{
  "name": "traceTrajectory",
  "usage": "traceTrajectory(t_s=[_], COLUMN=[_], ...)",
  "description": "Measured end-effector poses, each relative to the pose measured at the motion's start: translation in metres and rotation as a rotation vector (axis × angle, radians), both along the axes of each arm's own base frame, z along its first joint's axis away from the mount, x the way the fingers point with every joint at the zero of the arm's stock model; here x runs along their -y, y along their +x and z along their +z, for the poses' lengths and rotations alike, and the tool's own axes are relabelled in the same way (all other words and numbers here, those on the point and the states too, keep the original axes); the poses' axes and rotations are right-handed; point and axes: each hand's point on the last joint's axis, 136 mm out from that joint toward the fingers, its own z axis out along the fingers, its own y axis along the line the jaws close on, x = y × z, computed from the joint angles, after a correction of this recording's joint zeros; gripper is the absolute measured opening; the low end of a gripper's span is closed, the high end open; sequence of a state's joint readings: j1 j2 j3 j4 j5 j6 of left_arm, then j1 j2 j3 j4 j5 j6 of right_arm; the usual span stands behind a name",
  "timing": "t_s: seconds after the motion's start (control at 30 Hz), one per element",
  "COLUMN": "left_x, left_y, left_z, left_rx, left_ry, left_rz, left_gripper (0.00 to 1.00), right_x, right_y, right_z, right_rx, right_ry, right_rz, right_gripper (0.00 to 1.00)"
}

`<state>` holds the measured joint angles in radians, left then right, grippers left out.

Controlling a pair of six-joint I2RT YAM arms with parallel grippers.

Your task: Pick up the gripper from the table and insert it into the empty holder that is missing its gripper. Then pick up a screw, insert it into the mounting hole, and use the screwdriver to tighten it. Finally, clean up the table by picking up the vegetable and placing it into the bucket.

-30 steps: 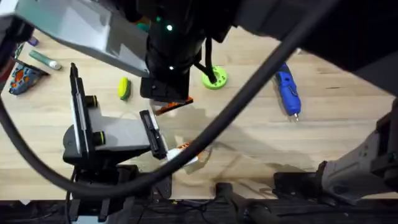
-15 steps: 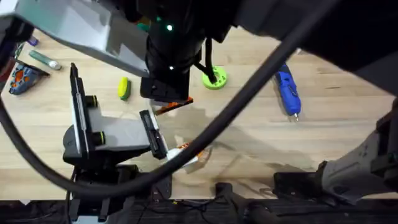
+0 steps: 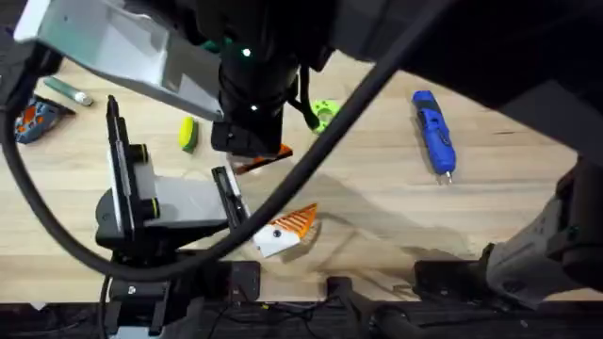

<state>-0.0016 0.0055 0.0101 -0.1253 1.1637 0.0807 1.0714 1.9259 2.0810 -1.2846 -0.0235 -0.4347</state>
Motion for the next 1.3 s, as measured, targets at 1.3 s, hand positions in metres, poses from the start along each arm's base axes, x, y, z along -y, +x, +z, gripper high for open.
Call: traceTrajectory(t_s=[1.3], left_x=[-0.0001], left_y=[0.0001], left_z=[-0.0001], left_rx=[-0.01], left_ry=[-0.004], left_rz=[0.001], left_gripper=[0.987], right_x=[-0.0003], right_y=[-0.0049], right_z=[-0.0033], right_rx=[-0.017], right_ry=[-0.015], right_rz=[-0.011], right_gripper=[0.005])
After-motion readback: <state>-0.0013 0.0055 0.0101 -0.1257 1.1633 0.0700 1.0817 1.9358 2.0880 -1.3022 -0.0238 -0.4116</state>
